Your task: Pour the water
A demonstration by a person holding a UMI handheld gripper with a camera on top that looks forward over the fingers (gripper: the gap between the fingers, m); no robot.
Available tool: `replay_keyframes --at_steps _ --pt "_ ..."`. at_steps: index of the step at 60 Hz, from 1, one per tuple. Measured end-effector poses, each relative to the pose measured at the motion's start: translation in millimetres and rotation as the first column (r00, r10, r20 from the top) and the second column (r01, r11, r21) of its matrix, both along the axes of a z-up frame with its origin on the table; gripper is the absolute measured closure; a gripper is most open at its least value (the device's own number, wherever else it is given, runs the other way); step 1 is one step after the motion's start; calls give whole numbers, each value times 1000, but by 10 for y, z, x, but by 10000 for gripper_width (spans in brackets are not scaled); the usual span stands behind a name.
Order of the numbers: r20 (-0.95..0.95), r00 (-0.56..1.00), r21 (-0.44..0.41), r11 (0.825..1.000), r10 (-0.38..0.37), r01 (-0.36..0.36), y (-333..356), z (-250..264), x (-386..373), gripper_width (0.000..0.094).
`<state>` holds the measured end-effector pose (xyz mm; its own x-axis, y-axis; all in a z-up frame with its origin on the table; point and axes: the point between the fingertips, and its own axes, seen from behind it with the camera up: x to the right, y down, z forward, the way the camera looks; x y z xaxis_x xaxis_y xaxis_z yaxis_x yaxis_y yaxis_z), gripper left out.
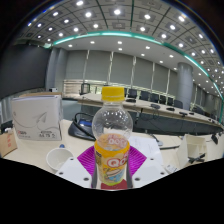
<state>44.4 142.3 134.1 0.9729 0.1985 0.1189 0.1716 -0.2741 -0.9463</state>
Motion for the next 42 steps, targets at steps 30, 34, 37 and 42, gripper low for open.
replay_keyframes --at_steps 30,34,37,42 --pt "-95 994 -81 995 -56 49 -79 -730 290 376" --pt "-111 992 -122 991 -62 48 -159 -746 281 189" --pt "-117 990 -136 989 -72 55 -240 -707 300 64" --pt "-109 989 -164 983 -99 80 -475 -556 340 80"
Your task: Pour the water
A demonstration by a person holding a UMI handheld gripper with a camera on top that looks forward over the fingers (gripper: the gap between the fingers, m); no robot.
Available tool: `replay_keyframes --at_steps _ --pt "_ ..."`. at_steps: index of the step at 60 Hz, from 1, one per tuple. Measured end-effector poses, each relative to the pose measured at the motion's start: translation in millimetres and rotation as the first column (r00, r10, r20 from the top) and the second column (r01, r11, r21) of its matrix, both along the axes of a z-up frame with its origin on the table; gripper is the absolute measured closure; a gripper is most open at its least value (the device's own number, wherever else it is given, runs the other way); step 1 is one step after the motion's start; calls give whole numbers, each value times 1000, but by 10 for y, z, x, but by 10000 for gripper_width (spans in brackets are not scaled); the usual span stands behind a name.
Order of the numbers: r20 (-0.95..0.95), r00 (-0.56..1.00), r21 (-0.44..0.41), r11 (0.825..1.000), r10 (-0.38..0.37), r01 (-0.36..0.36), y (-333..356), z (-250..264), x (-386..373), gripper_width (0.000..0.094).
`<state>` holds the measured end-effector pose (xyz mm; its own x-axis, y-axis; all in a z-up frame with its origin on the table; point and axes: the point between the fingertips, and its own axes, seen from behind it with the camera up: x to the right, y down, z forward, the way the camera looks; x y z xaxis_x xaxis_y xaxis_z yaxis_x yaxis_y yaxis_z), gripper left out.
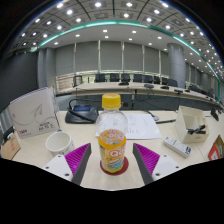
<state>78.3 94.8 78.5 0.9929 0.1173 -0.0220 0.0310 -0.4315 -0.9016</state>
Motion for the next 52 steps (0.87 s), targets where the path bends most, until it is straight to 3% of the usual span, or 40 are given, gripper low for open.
replay_keyframes --at_steps 8,19,29,52 --pt "55 997 -72 996 -53 57 -620 317 17 78" --pt "104 992 -153 984 -72 88 -1809 874 -205 73" --pt "118 990 -157 983 -82 100 -2717 1250 -473 76" --pt "101 992 -189 977 -81 99 -3574 1383 -817 78"
